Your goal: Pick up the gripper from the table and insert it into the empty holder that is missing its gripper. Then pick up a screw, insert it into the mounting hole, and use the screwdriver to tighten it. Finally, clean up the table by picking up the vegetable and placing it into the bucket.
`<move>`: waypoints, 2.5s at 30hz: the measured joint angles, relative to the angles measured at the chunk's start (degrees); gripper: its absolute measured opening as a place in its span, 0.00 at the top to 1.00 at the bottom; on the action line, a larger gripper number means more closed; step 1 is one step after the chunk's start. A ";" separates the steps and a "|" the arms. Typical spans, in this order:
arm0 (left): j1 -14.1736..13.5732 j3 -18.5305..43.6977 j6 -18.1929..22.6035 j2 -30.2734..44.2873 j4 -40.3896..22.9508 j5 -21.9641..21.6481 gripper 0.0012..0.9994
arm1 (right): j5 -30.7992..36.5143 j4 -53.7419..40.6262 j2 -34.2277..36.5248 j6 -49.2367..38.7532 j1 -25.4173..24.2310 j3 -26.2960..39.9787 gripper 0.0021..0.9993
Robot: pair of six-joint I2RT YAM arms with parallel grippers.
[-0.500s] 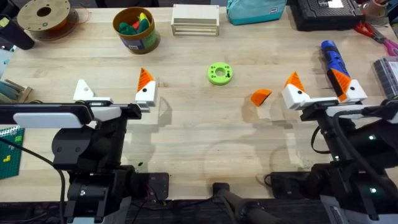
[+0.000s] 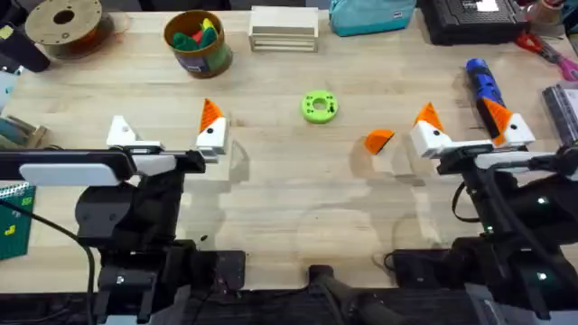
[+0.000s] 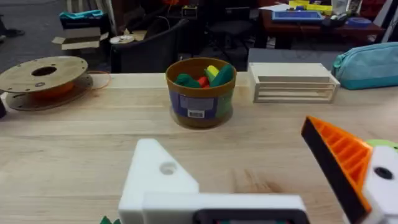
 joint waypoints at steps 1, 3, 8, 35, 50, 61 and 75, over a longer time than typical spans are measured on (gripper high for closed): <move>0.00 0.06 0.00 0.00 -0.15 0.00 0.01 | -0.02 0.18 0.00 0.02 0.00 0.00 0.06; 0.00 0.80 0.00 0.00 -2.40 -0.13 0.01 | -0.02 -0.41 0.00 0.43 0.00 0.08 0.06; 0.00 19.09 0.63 7.40 -23.07 -3.90 0.01 | 0.10 -19.95 4.04 3.20 0.00 12.24 0.07; -3.24 53.63 1.48 49.51 -51.25 2.84 0.02 | 0.68 -43.48 25.27 3.74 -0.04 42.86 0.06; -20.40 53.71 -1.73 46.75 -32.96 21.08 0.01 | 0.68 -43.46 25.27 3.74 -0.04 42.86 0.06; -20.57 53.74 -3.39 47.89 -36.68 21.11 0.01 | 0.68 -43.46 25.27 3.74 -0.04 42.86 0.06; -21.00 17.32 -2.82 21.61 2.99 19.19 0.01 | 0.68 -43.48 25.27 3.74 -0.04 42.86 0.06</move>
